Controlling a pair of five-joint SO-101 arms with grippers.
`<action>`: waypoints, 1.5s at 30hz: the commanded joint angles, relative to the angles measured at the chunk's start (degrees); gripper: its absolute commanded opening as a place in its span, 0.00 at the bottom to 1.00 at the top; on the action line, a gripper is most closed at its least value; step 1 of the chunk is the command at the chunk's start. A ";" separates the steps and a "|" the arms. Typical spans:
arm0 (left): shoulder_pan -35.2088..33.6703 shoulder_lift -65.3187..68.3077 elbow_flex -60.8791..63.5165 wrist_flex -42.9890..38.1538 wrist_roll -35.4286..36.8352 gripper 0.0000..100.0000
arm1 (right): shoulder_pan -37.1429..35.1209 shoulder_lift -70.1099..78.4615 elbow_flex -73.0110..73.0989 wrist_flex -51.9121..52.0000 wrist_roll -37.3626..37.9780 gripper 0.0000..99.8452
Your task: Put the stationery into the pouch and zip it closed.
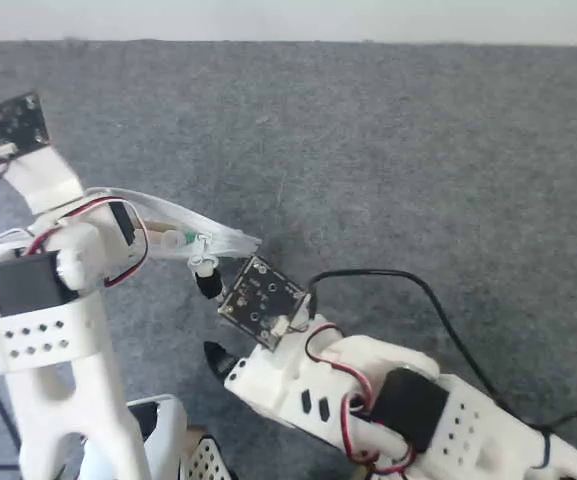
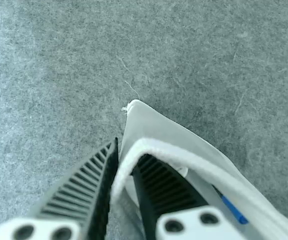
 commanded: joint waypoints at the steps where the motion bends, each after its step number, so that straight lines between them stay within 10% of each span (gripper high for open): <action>1: -0.26 0.26 -1.27 -2.20 0.70 0.01 | 0.48 -1.98 2.99 -8.04 -0.44 0.19; 45: -0.18 0.26 -1.27 -1.85 0.70 0.01 | 9.45 -1.89 15.91 -36.09 -0.53 0.12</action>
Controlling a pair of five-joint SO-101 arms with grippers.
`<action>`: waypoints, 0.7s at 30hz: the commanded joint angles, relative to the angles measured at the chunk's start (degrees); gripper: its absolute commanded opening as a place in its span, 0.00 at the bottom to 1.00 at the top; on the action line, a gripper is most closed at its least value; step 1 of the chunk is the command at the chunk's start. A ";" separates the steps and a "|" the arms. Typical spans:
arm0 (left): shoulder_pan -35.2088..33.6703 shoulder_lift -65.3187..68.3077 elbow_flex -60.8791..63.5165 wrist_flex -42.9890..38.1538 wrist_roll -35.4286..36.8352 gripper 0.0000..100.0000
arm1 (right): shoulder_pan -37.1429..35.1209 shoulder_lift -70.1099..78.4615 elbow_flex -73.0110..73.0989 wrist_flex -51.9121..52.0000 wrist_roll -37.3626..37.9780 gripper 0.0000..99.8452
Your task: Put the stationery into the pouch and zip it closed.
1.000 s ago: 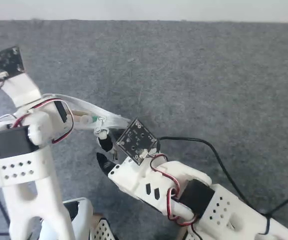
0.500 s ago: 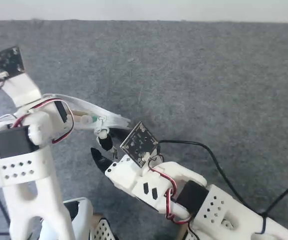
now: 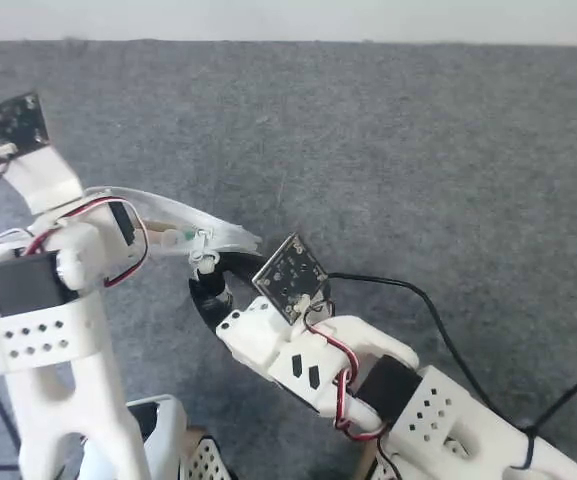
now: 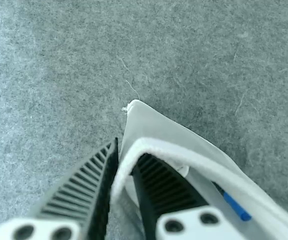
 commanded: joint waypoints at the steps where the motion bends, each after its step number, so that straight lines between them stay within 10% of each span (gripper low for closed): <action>1: -0.09 0.26 -1.27 -1.85 0.70 0.01 | 0.92 -1.89 -0.09 -1.98 -0.44 0.12; 21: -0.18 0.26 -1.19 -2.20 0.26 0.02 | 0.57 -2.59 -10.73 21.23 2.55 0.01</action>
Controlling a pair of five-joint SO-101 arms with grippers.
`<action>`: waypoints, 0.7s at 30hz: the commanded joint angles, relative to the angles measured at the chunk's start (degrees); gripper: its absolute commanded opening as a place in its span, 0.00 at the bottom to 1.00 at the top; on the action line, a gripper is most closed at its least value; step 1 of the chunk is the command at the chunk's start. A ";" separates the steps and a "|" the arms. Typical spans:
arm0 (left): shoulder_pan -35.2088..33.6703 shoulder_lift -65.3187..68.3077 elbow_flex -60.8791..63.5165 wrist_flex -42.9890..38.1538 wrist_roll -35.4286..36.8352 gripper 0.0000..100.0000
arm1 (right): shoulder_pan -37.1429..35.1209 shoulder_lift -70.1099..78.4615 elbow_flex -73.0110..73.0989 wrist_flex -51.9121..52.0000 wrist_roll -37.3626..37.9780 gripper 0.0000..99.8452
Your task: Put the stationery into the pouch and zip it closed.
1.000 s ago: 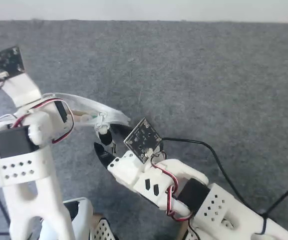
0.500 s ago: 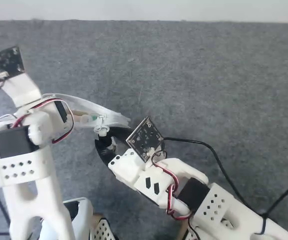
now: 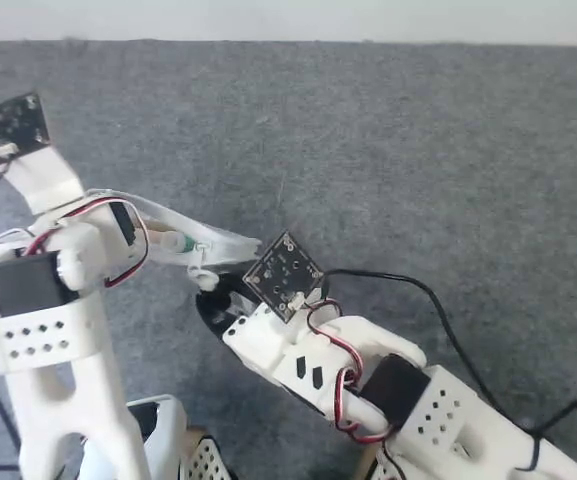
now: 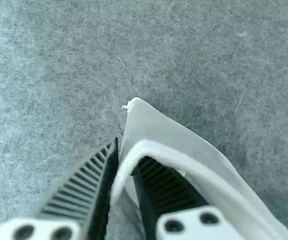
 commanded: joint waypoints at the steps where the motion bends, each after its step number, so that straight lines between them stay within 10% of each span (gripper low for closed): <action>1: -0.26 0.26 -1.19 -2.11 0.26 0.03 | 0.57 -2.07 -5.80 7.34 1.23 0.01; 9: -0.26 0.26 -0.57 -0.97 0.62 0.23 | 0.48 -2.07 -7.21 13.85 11.78 0.01; 21: 1.76 0.26 -1.89 -1.32 -1.58 0.23 | -2.15 -2.07 -14.07 29.49 19.60 0.01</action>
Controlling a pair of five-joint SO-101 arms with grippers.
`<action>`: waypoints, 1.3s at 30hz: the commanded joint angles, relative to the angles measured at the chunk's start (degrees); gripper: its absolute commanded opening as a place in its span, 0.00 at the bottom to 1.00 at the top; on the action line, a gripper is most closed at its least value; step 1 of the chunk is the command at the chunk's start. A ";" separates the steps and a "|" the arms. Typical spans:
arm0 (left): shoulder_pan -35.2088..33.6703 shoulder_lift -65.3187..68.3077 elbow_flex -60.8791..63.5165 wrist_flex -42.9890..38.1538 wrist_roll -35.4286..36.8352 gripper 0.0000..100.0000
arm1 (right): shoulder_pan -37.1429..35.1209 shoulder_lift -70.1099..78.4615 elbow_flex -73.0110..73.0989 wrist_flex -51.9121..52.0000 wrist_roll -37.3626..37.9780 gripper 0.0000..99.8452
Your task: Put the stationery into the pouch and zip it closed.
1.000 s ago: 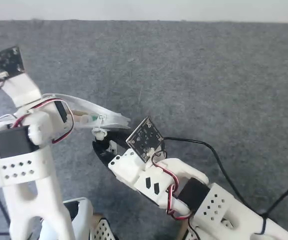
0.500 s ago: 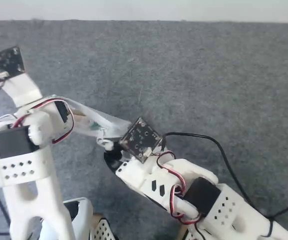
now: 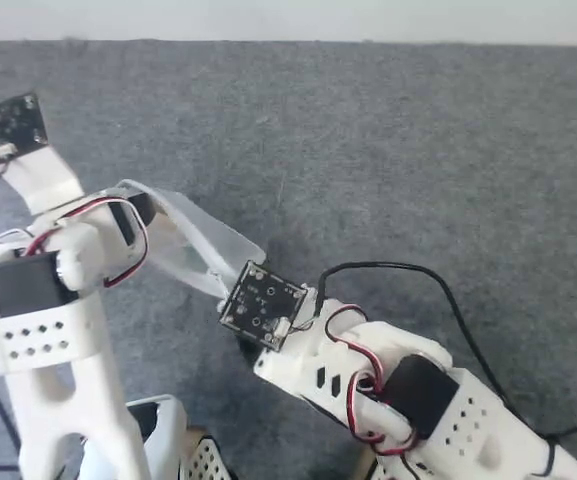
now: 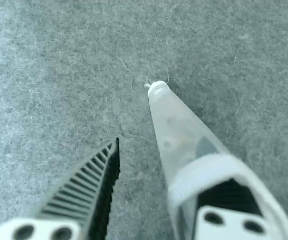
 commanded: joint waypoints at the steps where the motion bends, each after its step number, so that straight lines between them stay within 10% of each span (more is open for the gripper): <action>1: 2.64 0.35 -2.24 -1.23 -2.73 0.23 | -2.86 -1.45 -3.34 3.56 2.64 0.01; 27: 38.59 0.44 -2.51 -1.05 -17.93 0.23 | -5.05 -23.25 1.67 11.91 4.13 0.01; 39: 41.85 0.35 -9.54 4.57 -20.92 0.23 | -3.65 -29.23 1.76 12.00 3.08 0.01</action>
